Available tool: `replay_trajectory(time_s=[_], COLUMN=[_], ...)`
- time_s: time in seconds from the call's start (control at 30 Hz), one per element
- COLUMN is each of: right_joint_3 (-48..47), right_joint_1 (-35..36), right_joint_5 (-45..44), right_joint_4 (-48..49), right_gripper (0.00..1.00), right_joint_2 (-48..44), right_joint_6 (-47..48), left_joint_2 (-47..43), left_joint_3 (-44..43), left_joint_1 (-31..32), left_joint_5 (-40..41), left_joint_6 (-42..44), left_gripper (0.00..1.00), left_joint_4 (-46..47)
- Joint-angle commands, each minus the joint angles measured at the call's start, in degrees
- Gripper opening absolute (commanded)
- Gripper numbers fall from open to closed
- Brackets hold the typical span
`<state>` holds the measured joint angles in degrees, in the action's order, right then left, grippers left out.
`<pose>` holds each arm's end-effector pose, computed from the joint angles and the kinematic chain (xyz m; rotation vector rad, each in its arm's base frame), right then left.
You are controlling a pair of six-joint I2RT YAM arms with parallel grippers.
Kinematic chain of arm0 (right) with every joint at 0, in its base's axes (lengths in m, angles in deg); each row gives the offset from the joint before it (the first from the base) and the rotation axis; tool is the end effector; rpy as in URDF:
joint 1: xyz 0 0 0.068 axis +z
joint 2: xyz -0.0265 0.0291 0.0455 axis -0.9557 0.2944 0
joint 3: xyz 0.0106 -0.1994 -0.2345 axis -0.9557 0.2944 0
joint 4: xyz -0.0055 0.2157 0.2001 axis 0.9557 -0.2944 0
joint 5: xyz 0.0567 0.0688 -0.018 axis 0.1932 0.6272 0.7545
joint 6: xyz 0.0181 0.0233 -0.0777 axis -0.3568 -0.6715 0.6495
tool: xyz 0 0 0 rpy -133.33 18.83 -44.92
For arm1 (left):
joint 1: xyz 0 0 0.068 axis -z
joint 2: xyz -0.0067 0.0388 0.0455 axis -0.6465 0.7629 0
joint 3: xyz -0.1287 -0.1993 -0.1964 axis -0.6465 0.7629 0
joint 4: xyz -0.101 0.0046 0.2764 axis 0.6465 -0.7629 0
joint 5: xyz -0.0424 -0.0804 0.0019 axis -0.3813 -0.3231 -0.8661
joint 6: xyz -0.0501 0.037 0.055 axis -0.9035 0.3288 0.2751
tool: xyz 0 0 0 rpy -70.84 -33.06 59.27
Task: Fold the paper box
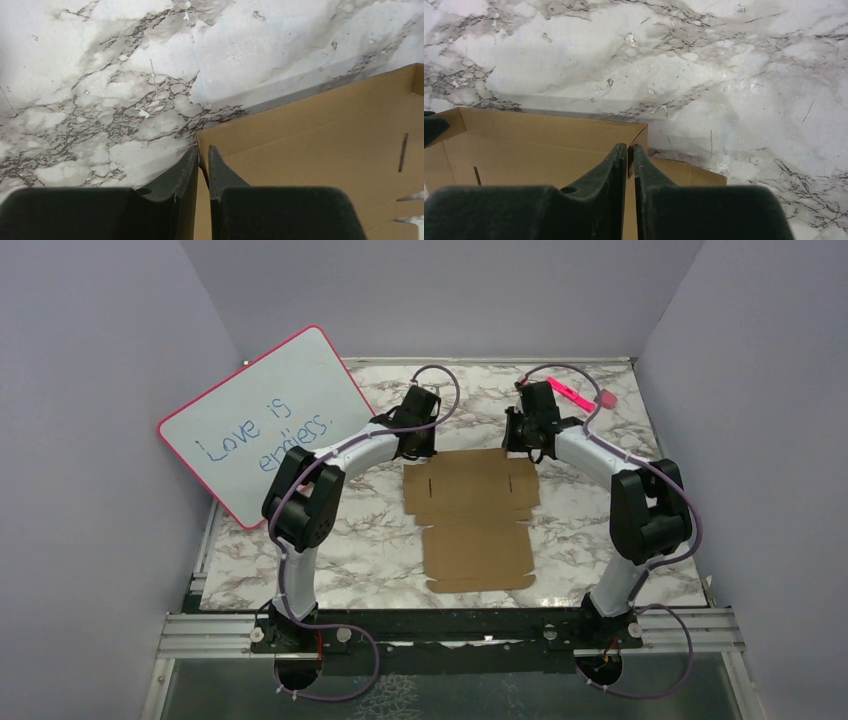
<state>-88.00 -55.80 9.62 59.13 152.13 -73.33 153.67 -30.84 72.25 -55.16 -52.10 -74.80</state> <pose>0.4270 0.1328 0.2063 -0.0435 2.3941 0.2994 0.4315 -0.2671 0.1944 0.1919 2.4346 -0.4051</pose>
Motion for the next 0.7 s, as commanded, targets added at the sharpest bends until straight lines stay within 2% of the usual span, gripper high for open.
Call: replay_trajectory(time_s=[0.0,0.2,0.33,0.4,0.43,0.53,0.67], right_joint_3=[-4.03,-5.78,-4.92,-3.58,-2.66,0.26,5.58], right_joint_1=[1.64,2.2,2.19,2.1,2.08,2.0,2.0], right_joint_5=[-6.49,-7.11,-5.39,-5.11,-4.73,-2.27,1.21], right_joint_4=[-5.24,-5.66,-4.61,-3.67,-3.06,-1.14,0.71], right_gripper=[0.16,0.17,0.22,0.27,0.3,0.43,0.52], right_joint_2=[3.66,5.01,2.9,0.71,-0.65,-4.35,-9.28], right_joint_6=[1.18,0.46,1.19,1.11,0.9,0.68,-0.35], left_joint_2=[3.21,4.02,1.62,-0.84,-2.22,-6.41,-11.98], left_joint_3=[-4.61,-6.89,-6.95,-6.08,-5.53,-2.75,3.56], left_joint_1=[1.15,1.52,1.48,1.43,1.39,1.22,0.51], left_joint_5=[6.18,6.5,7.1,7.29,7.37,7.46,7.62], left_joint_6=[2.77,3.5,5.01,5.12,4.91,4.16,2.72], left_gripper=[0.13,0.13,0.16,0.23,0.32,0.45,0.56], left_joint_4=[-4.83,-5.62,-6.0,-6.07,-6.04,-5.93,-5.41])
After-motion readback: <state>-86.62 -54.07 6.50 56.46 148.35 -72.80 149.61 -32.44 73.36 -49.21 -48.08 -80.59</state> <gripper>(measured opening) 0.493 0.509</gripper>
